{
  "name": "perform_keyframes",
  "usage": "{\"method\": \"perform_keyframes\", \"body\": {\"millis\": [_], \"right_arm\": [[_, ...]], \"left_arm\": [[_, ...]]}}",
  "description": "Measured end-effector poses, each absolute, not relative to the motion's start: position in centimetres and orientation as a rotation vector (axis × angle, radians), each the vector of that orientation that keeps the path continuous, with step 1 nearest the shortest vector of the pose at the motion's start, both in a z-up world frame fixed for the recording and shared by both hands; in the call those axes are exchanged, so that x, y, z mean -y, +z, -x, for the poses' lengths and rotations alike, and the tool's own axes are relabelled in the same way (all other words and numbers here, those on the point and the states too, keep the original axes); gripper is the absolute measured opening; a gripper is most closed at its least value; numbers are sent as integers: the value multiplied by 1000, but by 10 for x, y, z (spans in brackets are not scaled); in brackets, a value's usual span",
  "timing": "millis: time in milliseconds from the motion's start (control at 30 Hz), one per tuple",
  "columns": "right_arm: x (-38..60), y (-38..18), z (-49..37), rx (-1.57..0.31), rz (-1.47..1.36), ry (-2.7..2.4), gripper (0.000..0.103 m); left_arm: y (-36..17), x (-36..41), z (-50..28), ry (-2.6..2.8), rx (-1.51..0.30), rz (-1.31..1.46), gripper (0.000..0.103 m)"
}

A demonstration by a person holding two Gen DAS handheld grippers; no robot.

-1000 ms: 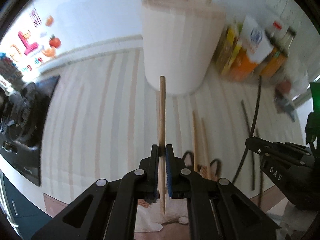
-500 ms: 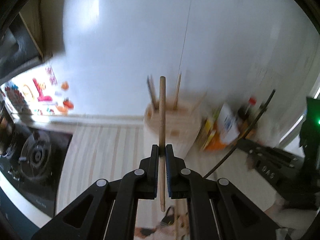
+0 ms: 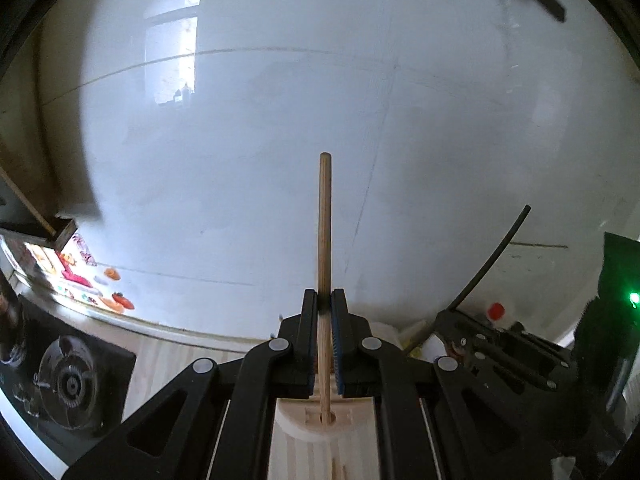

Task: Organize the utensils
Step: 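Lift both held chopsticks and carry them over the cream holder, then open both tools to drop the chopsticks into the holder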

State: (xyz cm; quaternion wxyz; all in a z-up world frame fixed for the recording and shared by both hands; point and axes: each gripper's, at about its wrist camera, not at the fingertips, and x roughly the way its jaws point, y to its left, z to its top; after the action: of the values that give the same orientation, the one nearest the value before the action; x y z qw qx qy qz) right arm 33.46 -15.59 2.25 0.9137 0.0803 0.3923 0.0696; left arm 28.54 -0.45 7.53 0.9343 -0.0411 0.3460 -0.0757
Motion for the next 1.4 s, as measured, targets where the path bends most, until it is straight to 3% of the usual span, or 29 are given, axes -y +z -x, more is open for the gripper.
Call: {"method": "perform_keyframes", "body": {"millis": [500,733,933,1033,1100,1167,1233,1300,1400], "right_arm": [[140,-25,-414,-914,-175,158,5],[141,-44,-415,-969,-174,171,6],[138,-53,-415,-1032,-172,196,6],[141,-49,-411,-1031,-177,191,8],[144,-45,-406,-1021,-177,180,10],[148,-40,-397,-1007,-179,165,15],[152,-35,-387,-992,-175,145,18],[160,-30,-373,-976,-182,122,24],[170,-28,-353,-960,-182,81,31]], "left_arm": [[22,6,-365,-129,-770,88,4],[6,2,-368,-150,-836,111,5],[24,-5,-349,-97,-825,106,10],[29,-11,-337,-63,-824,89,33],[29,-18,-326,-35,-821,84,62],[28,-25,-312,-12,-817,83,67],[22,-30,-298,17,-832,72,77],[16,-30,-288,27,-843,66,93],[3,-31,-267,46,-851,52,103]]}}
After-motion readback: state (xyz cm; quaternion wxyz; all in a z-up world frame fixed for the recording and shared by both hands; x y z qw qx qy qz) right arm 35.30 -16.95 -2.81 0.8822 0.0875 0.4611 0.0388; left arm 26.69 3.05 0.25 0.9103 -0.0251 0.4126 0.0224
